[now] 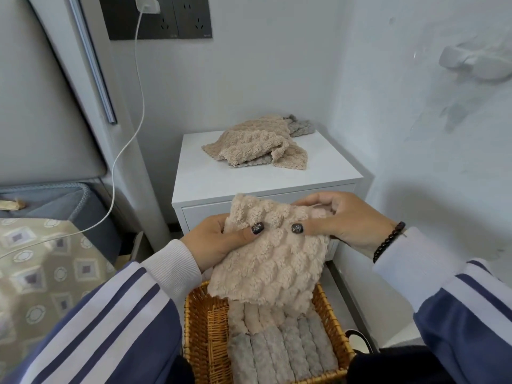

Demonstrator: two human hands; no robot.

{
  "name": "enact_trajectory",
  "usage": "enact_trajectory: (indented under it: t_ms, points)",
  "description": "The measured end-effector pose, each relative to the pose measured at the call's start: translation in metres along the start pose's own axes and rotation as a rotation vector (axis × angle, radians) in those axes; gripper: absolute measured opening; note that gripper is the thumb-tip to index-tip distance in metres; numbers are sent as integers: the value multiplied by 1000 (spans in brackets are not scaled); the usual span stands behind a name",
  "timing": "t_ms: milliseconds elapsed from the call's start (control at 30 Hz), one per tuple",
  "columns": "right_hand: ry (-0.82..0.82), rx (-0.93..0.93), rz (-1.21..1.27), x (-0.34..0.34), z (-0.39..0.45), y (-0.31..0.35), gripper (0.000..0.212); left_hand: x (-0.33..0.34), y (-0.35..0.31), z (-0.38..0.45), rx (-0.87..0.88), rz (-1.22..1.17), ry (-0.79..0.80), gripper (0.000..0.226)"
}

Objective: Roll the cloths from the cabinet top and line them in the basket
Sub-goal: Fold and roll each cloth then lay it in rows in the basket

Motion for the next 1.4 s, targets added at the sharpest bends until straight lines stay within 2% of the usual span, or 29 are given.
enact_trajectory:
  t_ms: [133, 167, 267, 300, 400, 500, 633, 700, 800, 1000, 1133, 1200, 1333, 1400]
  points:
    - [-106, 118, 375, -6, 1, -11, 44, 7, -3, 1, 49, -139, -38, 11]
    - [-108, 163, 477, -1, 1, -13, 48, 8, -4, 1, 57, -174, -49, 13]
    - [4, 277, 599, 17, -2, -23, 84, 10, -4, 5, 79, -241, -83, 13]
    - [44, 286, 610, 22, -5, -22, 83, 11, -5, 6, 83, -243, -91, 13]
    - [83, 250, 569, 22, -12, -21, 45, 13, -4, 9, 95, -196, -99, 16]
    - [79, 230, 466, 15, -15, -22, 45, 14, 0, 11, 60, -132, -57, 42]
    - [59, 232, 407, 6, -15, -25, 54, 15, 4, 13, 52, -27, 27, 93]
    - [79, 245, 401, 4, -15, -24, 57, 14, 7, 14, 85, -78, 26, 102]
    - [132, 234, 444, 1, -16, -24, 56, 14, 7, 14, 116, -169, 30, 93]
    - [175, 152, 746, -8, -18, -16, 68, 9, 7, 13, 166, -463, 134, 68]
    - [195, 97, 861, -11, -17, -14, 93, 4, 8, 13, 183, -531, 224, 64]
    - [213, 69, 898, -12, -17, -14, 84, 2, 7, 12, 195, -566, 260, 62]
    - [249, 59, 922, -11, -18, -9, 46, -2, 6, 14, 236, -603, 289, 62]
    - [209, 67, 906, -11, -17, -8, 39, -5, 6, 15, 241, -607, 316, 59]
Point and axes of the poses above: each hand's wrist, its own z-axis towards the middle knuckle, its own x-axis out of the palm, y = z × x, the point moved 1 cm from there along z, towards the middle knuckle, and after that the axes turned 2 degrees about -y, right-handed, at the moved point
